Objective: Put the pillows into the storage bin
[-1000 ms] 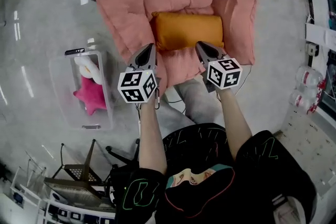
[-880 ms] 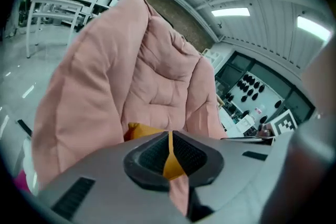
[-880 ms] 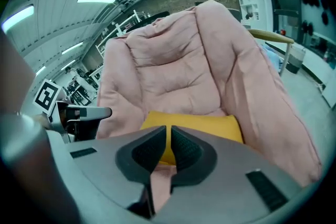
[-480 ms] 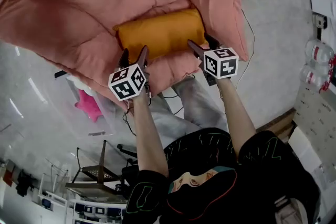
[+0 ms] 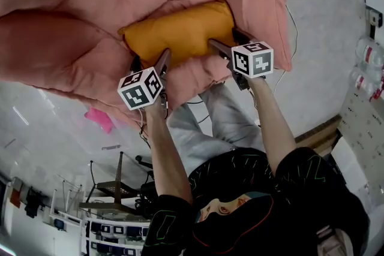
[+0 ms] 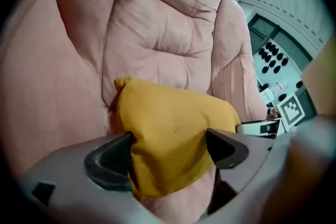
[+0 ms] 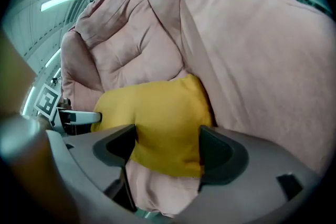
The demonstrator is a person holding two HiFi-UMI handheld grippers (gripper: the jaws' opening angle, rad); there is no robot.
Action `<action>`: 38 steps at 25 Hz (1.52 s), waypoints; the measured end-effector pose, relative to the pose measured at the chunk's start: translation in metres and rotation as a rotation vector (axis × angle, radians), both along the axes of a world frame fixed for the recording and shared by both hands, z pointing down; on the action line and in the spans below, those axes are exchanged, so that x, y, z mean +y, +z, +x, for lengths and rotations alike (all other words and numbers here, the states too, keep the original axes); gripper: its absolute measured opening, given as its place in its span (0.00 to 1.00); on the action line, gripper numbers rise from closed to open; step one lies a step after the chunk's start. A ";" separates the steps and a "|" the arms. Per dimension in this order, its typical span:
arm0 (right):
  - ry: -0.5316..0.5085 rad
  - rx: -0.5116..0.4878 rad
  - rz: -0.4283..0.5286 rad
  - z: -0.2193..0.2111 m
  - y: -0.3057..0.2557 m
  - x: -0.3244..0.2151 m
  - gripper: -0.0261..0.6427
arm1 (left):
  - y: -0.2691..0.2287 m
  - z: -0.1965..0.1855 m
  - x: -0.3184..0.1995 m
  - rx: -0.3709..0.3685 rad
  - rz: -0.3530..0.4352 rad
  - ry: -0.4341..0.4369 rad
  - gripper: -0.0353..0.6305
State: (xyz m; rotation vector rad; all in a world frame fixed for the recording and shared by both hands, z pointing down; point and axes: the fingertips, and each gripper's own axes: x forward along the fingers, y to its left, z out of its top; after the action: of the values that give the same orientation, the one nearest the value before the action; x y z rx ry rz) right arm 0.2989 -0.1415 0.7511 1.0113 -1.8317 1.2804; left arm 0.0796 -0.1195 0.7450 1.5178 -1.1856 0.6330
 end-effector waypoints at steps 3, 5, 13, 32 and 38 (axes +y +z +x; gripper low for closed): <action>-0.024 -0.003 -0.001 -0.005 -0.002 0.001 0.50 | -0.002 0.009 -0.001 0.013 0.007 0.031 0.62; -0.058 0.033 0.017 -0.008 -0.009 -0.001 0.39 | -0.011 0.013 -0.002 0.012 0.018 0.033 0.54; -0.065 0.012 0.134 -0.027 -0.076 -0.002 0.35 | -0.087 -0.009 0.004 0.005 0.145 -0.010 0.46; -0.310 -0.092 0.454 -0.223 -0.274 0.040 0.35 | -0.284 -0.193 0.107 -0.088 0.456 -0.322 0.46; -0.550 -0.117 0.458 -0.339 -0.277 0.094 0.35 | -0.276 -0.284 0.203 -0.095 0.453 -0.566 0.46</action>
State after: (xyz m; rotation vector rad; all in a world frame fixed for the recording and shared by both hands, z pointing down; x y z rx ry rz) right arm -0.0397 -0.0472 0.4741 0.5814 -2.3407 0.6127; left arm -0.2047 0.0835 0.4689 1.4170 -1.8247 0.0527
